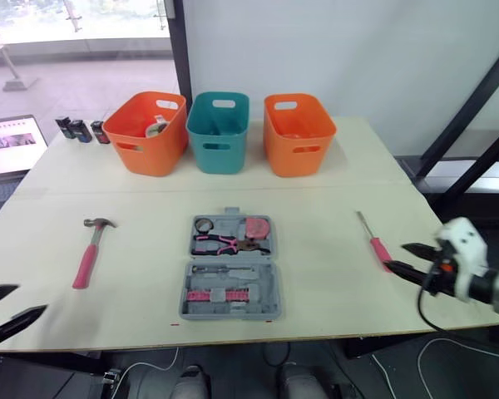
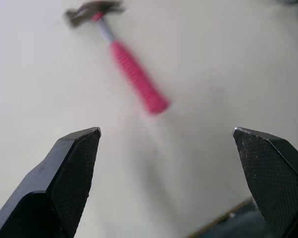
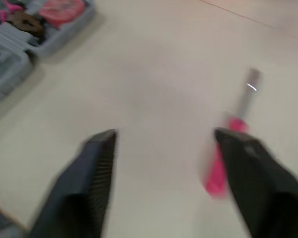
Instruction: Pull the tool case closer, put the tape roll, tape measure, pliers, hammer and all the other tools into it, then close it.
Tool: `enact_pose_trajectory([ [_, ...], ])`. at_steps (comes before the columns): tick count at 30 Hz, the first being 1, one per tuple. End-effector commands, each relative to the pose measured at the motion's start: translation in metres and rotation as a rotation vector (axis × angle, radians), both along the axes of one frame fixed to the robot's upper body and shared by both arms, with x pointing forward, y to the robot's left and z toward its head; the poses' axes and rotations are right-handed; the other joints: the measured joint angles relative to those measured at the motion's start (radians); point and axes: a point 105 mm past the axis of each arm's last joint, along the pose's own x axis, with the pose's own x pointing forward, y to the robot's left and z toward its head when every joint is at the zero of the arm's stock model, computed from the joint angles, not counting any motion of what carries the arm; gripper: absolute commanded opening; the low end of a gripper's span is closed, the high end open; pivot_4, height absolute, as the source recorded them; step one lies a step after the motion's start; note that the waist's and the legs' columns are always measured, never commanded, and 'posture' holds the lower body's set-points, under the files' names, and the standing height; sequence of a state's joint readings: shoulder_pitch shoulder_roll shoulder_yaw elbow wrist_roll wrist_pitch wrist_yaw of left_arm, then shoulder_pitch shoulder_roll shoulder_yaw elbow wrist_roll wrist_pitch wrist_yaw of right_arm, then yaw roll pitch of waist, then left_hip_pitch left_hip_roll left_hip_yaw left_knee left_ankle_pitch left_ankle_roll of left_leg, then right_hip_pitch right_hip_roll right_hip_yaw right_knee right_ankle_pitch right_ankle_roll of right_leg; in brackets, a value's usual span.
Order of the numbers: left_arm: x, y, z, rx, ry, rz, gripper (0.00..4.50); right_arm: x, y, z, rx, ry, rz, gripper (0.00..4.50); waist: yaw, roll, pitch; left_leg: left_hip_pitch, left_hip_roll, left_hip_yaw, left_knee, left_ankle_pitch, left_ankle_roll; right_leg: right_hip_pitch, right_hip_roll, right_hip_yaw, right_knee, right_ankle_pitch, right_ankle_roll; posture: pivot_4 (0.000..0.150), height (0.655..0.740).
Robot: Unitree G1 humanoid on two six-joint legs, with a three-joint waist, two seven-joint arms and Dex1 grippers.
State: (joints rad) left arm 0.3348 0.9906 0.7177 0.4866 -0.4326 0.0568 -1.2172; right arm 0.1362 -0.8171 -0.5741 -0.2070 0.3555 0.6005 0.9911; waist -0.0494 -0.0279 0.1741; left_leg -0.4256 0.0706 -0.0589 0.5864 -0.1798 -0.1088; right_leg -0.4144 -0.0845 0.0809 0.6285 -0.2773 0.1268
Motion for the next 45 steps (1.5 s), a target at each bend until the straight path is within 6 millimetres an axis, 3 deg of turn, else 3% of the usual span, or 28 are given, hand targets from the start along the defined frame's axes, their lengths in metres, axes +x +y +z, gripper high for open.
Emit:
enact_pose_trajectory([
  [1, -0.009, 0.015, 0.009, 0.026, -0.026, 0.039, 4.50, -0.012, -0.025, 0.010, -0.055, -0.057, -0.052, 4.47, 0.002, 0.000, 0.000, 0.000, 0.000, 0.001, 0.000, -0.001, -0.002, 0.000, -0.001, 0.000, 0.000, 0.000, 0.000, 0.150, 0.7400],
  [9, -0.005, 0.010, 0.003, 0.015, -0.025, 0.013, 4.50, -0.017, -0.031, 0.011, 0.004, -0.084, -0.090, 4.47, 0.003, -0.001, 0.000, 0.000, -0.002, 0.002, 0.000, -0.001, -0.002, 0.000, -0.003, 0.000, 0.000, 0.000, -0.001, 0.150, 0.7400],
  [15, 0.004, 0.002, 0.004, -0.031, -0.083, 0.025, 4.50, -0.013, -0.020, 0.013, 0.009, -0.099, -0.078, 4.47, 0.004, 0.000, 0.000, 0.000, -0.002, 0.002, -0.003, 0.000, 0.000, 0.001, -0.003, -0.001, 0.000, 0.000, 0.000, 0.150, 0.7400],
  [17, 0.013, -0.002, 0.004, -0.049, -0.141, 0.069, 4.50, -0.006, -0.004, 0.020, 0.041, -0.134, -0.050, 4.47, 0.004, 0.000, 0.000, 0.000, -0.002, 0.002, -0.003, 0.001, 0.001, 0.002, -0.003, -0.001, 0.000, 0.000, 0.000, 0.150, 0.7400],
  [20, 0.032, -0.016, -0.004, -0.083, -0.229, 0.171, 4.50, 0.008, 0.037, 0.034, 0.113, -0.193, 0.042, 4.47, 0.002, 0.000, 0.000, 0.001, -0.001, 0.002, -0.002, 0.001, 0.001, 0.004, -0.002, 0.000, 0.001, 0.001, 0.000, 0.150, 0.7400],
  [22, 0.039, -0.023, -0.005, -0.106, -0.262, 0.214, 4.50, 0.013, 0.049, 0.036, 0.131, -0.205, 0.064, 4.47, 0.006, -0.002, 0.000, 0.001, -0.001, 0.001, -0.001, 0.001, 0.001, 0.005, -0.002, -0.001, 0.002, 0.001, 0.000, 0.150, 0.7400],
  [24, 0.063, -0.039, -0.009, -0.158, -0.310, 0.314, 4.50, 0.024, 0.094, 0.043, 0.184, -0.234, 0.175, 4.47, 0.010, -0.003, 0.000, 0.001, -0.001, 0.000, 0.000, 0.001, 0.001, 0.006, -0.002, -0.001, 0.002, 0.000, 0.000, 0.150, 0.7400],
  [26, 0.081, -0.043, -0.014, -0.160, -0.290, 0.440, 4.50, 0.031, 0.130, 0.049, 0.209, -0.252, 0.261, 4.47, 0.013, -0.003, 0.000, 0.000, -0.002, 0.000, 0.003, 0.001, 0.001, 0.007, -0.002, -0.001, 0.002, 0.001, 0.001, 0.150, 0.7400],
  [29, 0.102, -0.043, -0.011, -0.177, -0.279, 0.526, 4.50, 0.035, 0.163, 0.049, 0.202, -0.242, 0.363, 4.47, 0.016, -0.006, -0.001, -0.001, -0.002, -0.005, 0.006, 0.002, 0.001, 0.009, 0.002, -0.001, 0.003, 0.002, 0.004, 0.150, 0.7400],
  [32, 0.139, -0.054, 0.003, -0.222, -0.290, 0.492, 4.50, 0.034, 0.199, 0.046, 0.224, -0.186, 0.498, 4.47, 0.017, -0.006, 0.000, -0.001, -0.002, -0.005, 0.005, 0.002, 0.001, 0.009, 0.002, -0.001, 0.002, 0.002, 0.005, 0.150, 0.7400],
  [34, 0.156, -0.059, 0.001, -0.258, -0.235, 0.475, 4.50, 0.036, 0.214, 0.042, 0.216, -0.159, 0.546, 4.47, 0.021, -0.006, 0.000, -0.001, -0.002, -0.006, 0.006, 0.002, 0.002, 0.009, 0.003, -0.002, 0.003, 0.002, 0.005, 0.150, 0.7400],
  [40, 0.195, -0.068, -0.014, -0.154, -0.090, 0.404, 4.50, 0.040, 0.248, 0.040, 0.161, -0.183, 0.647, 4.47, 0.018, -0.005, 0.000, -0.001, -0.002, -0.007, 0.004, 0.002, 0.001, 0.009, 0.003, -0.003, 0.003, 0.003, 0.006, 0.150, 0.7400],
  [45, 0.209, -0.063, -0.021, -0.128, -0.014, 0.456, 4.50, 0.039, 0.264, 0.044, 0.153, -0.199, 0.688, 4.47, 0.017, -0.006, 0.000, -0.002, -0.002, -0.009, 0.004, 0.002, 0.001, 0.009, 0.004, -0.005, 0.004, 0.004, 0.010, 0.150, 0.7400],
])
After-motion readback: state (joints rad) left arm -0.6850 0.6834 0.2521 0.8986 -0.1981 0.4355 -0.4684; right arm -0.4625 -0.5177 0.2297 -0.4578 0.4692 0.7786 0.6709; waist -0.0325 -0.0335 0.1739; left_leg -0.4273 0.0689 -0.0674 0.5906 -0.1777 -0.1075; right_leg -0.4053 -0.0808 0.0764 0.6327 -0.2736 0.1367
